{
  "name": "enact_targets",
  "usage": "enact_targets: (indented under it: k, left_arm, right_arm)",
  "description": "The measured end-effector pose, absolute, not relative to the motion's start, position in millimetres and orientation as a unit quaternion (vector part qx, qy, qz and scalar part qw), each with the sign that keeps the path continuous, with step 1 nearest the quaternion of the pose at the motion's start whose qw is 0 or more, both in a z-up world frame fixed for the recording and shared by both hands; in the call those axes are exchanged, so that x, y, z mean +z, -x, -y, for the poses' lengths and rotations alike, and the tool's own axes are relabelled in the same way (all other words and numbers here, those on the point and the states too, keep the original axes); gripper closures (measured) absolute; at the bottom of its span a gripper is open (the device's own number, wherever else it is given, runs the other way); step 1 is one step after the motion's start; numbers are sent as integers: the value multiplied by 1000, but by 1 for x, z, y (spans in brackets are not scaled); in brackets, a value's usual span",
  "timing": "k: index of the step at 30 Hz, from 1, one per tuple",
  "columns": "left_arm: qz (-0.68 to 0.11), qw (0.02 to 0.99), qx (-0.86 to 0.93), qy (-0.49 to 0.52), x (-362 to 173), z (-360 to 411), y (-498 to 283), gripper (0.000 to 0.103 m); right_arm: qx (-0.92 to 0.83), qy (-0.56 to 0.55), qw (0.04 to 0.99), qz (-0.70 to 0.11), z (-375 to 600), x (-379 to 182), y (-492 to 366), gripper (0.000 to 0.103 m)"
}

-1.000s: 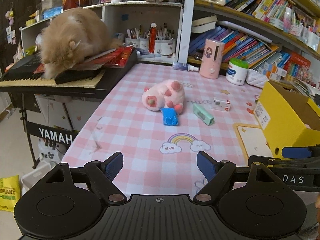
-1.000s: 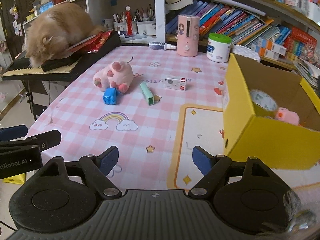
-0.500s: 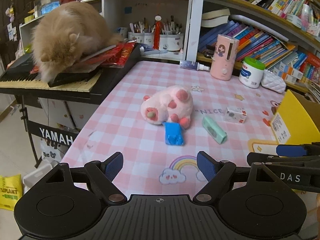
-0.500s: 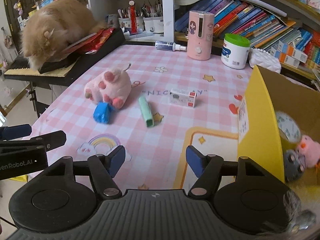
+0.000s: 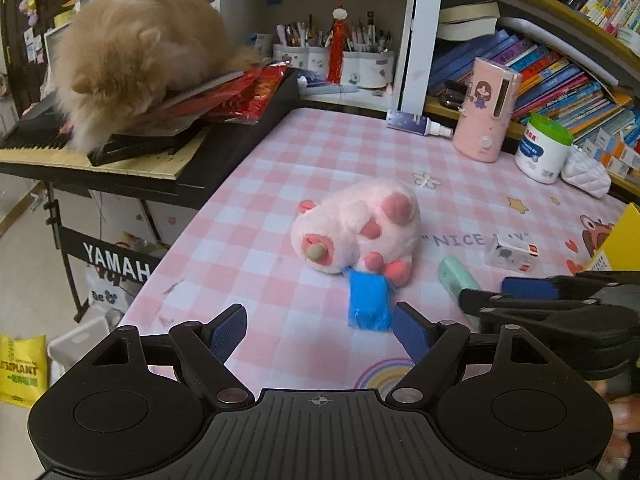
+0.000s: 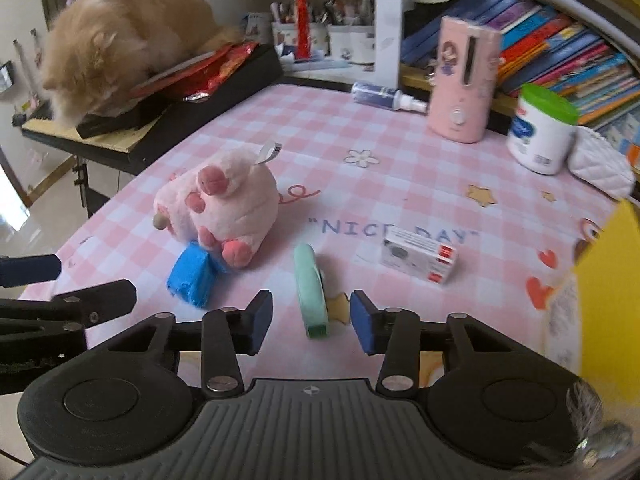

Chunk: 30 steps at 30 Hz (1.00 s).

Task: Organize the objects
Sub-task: 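Grasp the mint-green marker with the right tool while the left tool grasps the blue block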

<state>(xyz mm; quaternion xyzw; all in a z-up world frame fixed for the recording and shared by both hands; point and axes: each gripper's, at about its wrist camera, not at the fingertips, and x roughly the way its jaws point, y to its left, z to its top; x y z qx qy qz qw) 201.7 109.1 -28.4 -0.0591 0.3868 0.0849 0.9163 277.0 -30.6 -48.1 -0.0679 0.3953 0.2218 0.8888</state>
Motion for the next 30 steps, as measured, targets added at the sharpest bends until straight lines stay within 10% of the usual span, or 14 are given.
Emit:
enact_targets:
  k: [6,16,30]
  left_arm:
    - [-405,910,62,63,-42,-104,-230,42]
    - [-449,891,35,52,-69,-92,-266,75]
    - [-411,907,-3,97,-30,-102,-222,77]
  right_arm:
    - [235,81,876,-413,22,-68,-298,89]
    - [201,60,892,-401,45,-61,-298,89]
    - [199,34,894,-399,53,-41,-275,89]
